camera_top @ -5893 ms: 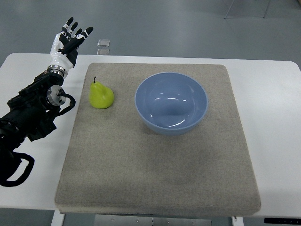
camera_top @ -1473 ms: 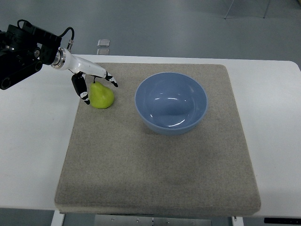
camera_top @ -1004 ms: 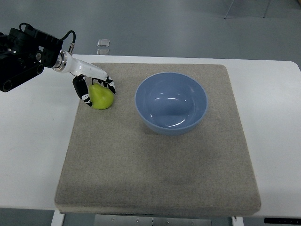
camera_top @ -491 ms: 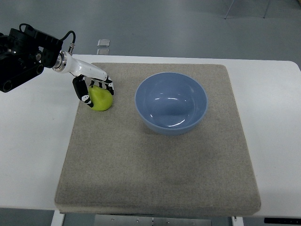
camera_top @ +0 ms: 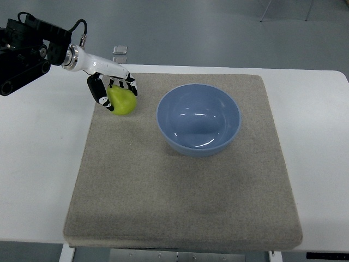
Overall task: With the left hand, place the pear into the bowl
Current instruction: 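Carry the pear with the left hand over the blue bowl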
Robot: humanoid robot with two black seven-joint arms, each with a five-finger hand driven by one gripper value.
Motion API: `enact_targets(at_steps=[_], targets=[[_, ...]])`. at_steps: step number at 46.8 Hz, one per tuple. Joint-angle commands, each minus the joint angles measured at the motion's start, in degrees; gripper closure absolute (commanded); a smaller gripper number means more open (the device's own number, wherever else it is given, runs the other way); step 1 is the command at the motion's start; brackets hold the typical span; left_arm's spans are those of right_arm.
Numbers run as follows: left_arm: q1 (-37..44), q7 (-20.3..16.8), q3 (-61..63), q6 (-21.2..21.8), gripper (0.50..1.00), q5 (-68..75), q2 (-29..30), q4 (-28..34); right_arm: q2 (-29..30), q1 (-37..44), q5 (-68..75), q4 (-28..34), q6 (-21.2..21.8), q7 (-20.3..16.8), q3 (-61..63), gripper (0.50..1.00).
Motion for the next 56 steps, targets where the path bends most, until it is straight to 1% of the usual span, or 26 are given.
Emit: enact_targets(at_steps=[1,18,27,42,56], targets=[[-0.75,0.06,-2.04,0.0,1.0,0.06,-0.08,-0.1,0.0,0.0,0.0,-0.01,0.01,0.0,0.0,0.576],[-8.83,-0.02,-4.59,-0.09,1.0,-0.81,-1.04,-0.89,0.0,0.0,0.0,-0.01,0.01,0.0,0.0,0.576],[-10.07,0.06,-4.94,-0.35,1.0,-1.87,-5.7,-0.89,0.0,0.0,0.0,0.07,0.01,0.0,0.0,0.576],[-9.72,0.06,-4.94,-0.09,1.0,-2.31,-13.96,-0.81,0.0,0.0,0.0,-0.01,0.01,0.0,0.0,0.576],[-8.84,0.06,-4.07,-0.09,1.0,-1.17,-18.97,-0.72,0.0,0.0,0.0,-0.01,0.01,0.0,0.0,0.576]])
